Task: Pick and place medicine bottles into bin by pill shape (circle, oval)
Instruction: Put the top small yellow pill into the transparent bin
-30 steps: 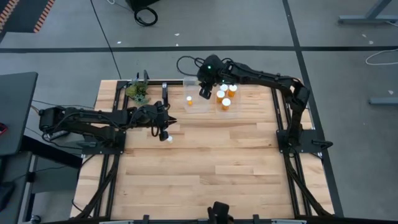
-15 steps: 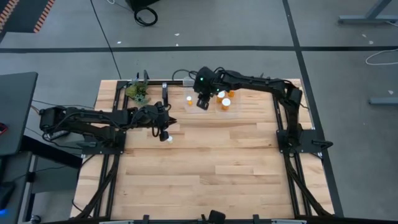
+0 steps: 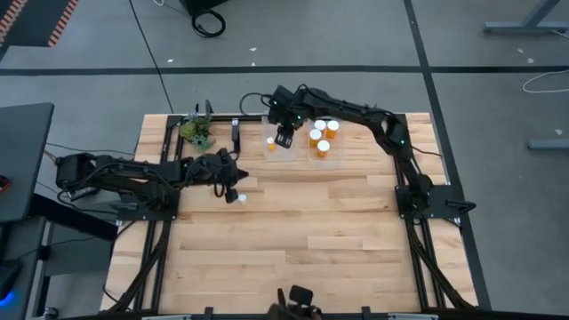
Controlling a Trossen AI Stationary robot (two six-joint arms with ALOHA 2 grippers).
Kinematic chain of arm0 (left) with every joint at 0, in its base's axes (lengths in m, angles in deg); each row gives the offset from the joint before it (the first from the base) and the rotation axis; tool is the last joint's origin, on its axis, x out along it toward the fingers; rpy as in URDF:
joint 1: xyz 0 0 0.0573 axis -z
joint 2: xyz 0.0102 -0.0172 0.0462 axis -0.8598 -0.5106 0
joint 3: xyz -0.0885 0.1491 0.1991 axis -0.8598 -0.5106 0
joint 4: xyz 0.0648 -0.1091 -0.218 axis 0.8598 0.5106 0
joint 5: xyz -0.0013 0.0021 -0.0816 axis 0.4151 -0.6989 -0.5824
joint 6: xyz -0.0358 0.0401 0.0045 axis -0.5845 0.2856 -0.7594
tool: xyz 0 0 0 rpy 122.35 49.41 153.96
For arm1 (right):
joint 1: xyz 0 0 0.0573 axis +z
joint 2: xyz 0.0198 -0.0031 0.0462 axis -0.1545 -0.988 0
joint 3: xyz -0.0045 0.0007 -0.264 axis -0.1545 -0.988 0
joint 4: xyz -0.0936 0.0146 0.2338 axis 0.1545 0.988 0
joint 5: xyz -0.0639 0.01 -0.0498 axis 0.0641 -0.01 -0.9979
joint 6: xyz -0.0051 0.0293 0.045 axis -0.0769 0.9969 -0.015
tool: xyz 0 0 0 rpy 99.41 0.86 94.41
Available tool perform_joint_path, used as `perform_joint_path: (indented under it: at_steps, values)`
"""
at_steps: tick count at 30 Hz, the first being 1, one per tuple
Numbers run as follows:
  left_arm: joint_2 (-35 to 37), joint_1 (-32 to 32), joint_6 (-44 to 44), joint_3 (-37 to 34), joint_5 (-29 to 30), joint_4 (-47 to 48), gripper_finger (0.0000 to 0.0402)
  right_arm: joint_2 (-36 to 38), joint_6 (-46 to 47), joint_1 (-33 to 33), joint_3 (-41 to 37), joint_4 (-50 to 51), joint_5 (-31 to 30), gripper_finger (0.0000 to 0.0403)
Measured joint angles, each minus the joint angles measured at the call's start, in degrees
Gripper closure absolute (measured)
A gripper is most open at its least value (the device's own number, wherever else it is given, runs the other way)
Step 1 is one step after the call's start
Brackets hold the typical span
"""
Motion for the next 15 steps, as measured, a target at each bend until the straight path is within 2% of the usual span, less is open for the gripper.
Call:
perform_joint_path:
  at_steps: [4, 9, 15]
  values:
    - [0.07, -0.04, -0.24, 0.0, -0.01, -0.15, 0.0372, -3.58, -0.44, -0.79, 3.69, 4.65, 1.54, 0.0265]
    - [0.07, -0.04, -1.19, 0.0, -0.01, -0.09, 0.0367, -6.12, -0.69, 0.15, 4.12, 11.33, 2.28, 0.0265]
    - [0.06, -0.04, -1.26, 0.0, -0.01, -0.12, 0.0371, -6.16, -0.97, 0.68, 4.21, 11.82, 2.44, 0.0265]
